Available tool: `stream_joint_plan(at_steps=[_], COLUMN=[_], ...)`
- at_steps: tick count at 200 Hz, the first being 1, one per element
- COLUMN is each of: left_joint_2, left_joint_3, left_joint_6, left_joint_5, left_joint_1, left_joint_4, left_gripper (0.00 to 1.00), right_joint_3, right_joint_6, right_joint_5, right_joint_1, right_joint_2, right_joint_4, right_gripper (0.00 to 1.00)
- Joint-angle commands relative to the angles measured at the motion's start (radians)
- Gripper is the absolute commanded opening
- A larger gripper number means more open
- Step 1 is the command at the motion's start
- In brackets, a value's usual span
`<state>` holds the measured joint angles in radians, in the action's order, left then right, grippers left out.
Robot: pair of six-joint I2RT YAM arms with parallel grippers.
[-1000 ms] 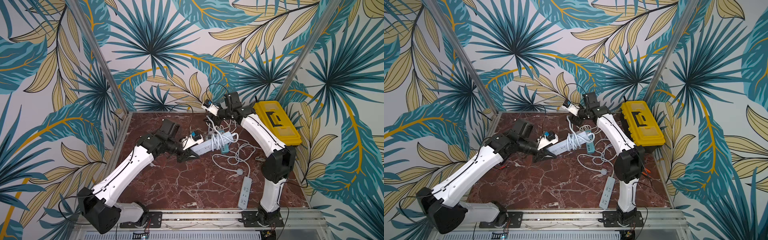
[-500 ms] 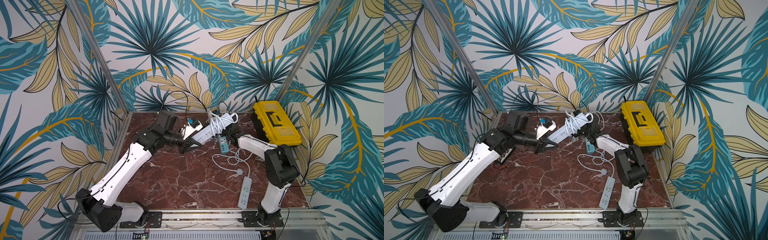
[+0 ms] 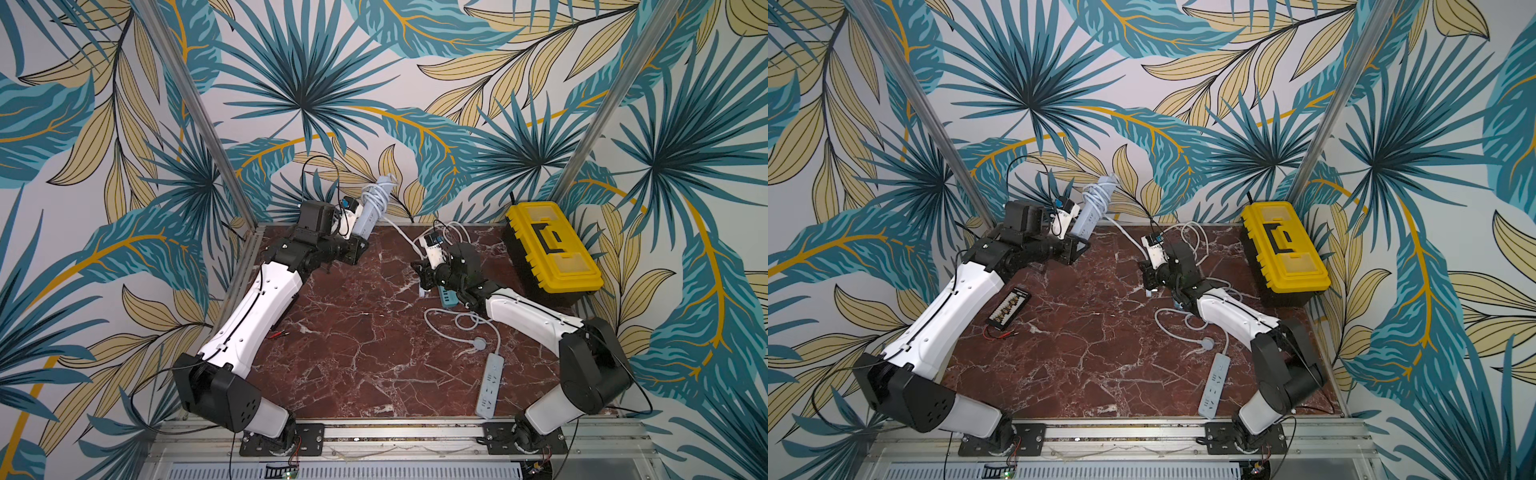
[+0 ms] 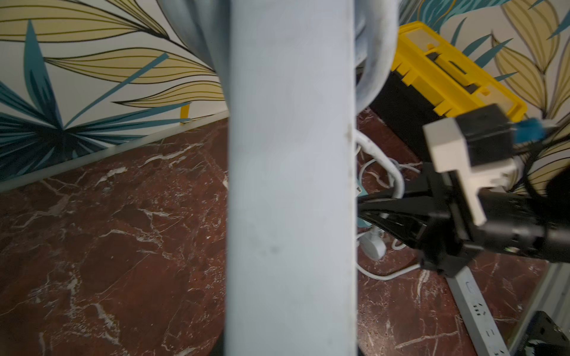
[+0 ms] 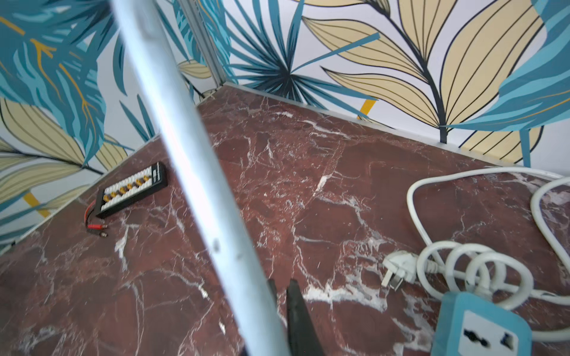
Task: Wrap the cord around the power strip
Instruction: Wrap the power cord around the power strip.
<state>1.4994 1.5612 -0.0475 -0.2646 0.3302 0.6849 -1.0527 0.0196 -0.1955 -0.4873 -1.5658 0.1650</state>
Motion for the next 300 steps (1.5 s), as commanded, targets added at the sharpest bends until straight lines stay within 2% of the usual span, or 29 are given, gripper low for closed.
stream_joint_plan(at_steps=[1, 30, 51, 70, 76, 94, 112, 132, 143, 164, 191, 207, 220, 240, 272, 285, 300], left_joint_2=[0.017, 0.143, 0.163, 0.107, 0.085, 0.022, -0.061, -0.119, -0.148, -0.185, -0.187, -0.169, -0.146, -0.117, -0.08, -0.056, -0.039], left_joint_3=[0.056, 0.066, -0.01, -0.11, -0.142, -0.224, -0.335, -0.374, -0.384, -0.368, -0.312, -0.282, -0.263, -0.25, -0.253, -0.254, -0.282], left_joint_6=[0.082, 0.244, 0.374, 0.46, 0.473, 0.509, 0.646, 0.641, 0.641, 0.619, 0.563, 0.544, 0.529, 0.496, 0.378, 0.313, 0.225], left_joint_5=[0.213, 0.392, 0.423, 0.33, 0.247, 0.113, 0.003, -0.148, -0.231, -0.373, -0.577, -0.611, -0.628, -0.631, -0.525, -0.467, -0.396], left_joint_1=[-0.01, 0.002, 0.067, 0.14, 0.151, 0.18, 0.252, 0.267, 0.267, 0.25, 0.163, 0.136, 0.133, 0.132, 0.107, 0.101, 0.101], left_joint_4=[-0.078, 0.033, 0.061, 0.06, 0.059, 0.06, 0.058, 0.059, 0.059, 0.059, 0.06, 0.06, 0.059, 0.052, -0.017, -0.043, -0.102], left_gripper=[0.0, 0.0, 0.0, 0.0, 0.0, 0.0, 0.0, 0.0, 0.0, 0.0, 0.0, 0.0, 0.0, 0.0, 0.0, 0.0, 0.0], right_joint_3=[0.007, -0.081, -0.173, -0.284, -0.326, -0.46, -0.581, -0.709, -0.751, -0.819, -0.82, -0.731, -0.602, -0.434, -0.288, -0.225, -0.145], right_joint_6=[-0.22, -0.556, -0.692, -0.782, -0.804, -0.861, -0.924, -0.975, -0.979, -0.939, -0.839, -0.757, -0.66, -0.509, -0.236, -0.083, 0.115], right_joint_5=[0.162, 0.29, 0.298, 0.321, 0.318, 0.304, 0.308, 0.271, 0.215, 0.031, -0.269, -0.403, -0.475, -0.552, -0.607, -0.592, -0.543], right_joint_1=[-0.066, -0.188, -0.201, -0.193, -0.18, -0.137, -0.1, -0.063, -0.024, 0.059, 0.132, 0.146, 0.155, 0.173, 0.179, 0.179, 0.178], right_joint_2=[0.094, 0.182, 0.223, 0.202, 0.185, 0.097, 0.0, -0.107, -0.156, -0.228, -0.268, -0.253, -0.222, -0.178, -0.16, -0.159, -0.161], right_joint_4=[-0.244, -0.461, -0.494, -0.499, -0.503, -0.557, -0.623, -0.747, -0.793, -0.896, -0.976, -0.909, -0.75, -0.517, -0.185, -0.017, 0.172], right_gripper=[0.0, 0.0, 0.0, 0.0, 0.0, 0.0, 0.0, 0.0, 0.03, 0.12, 0.32, 0.38, 0.4, 0.43, 0.44, 0.4, 0.31])
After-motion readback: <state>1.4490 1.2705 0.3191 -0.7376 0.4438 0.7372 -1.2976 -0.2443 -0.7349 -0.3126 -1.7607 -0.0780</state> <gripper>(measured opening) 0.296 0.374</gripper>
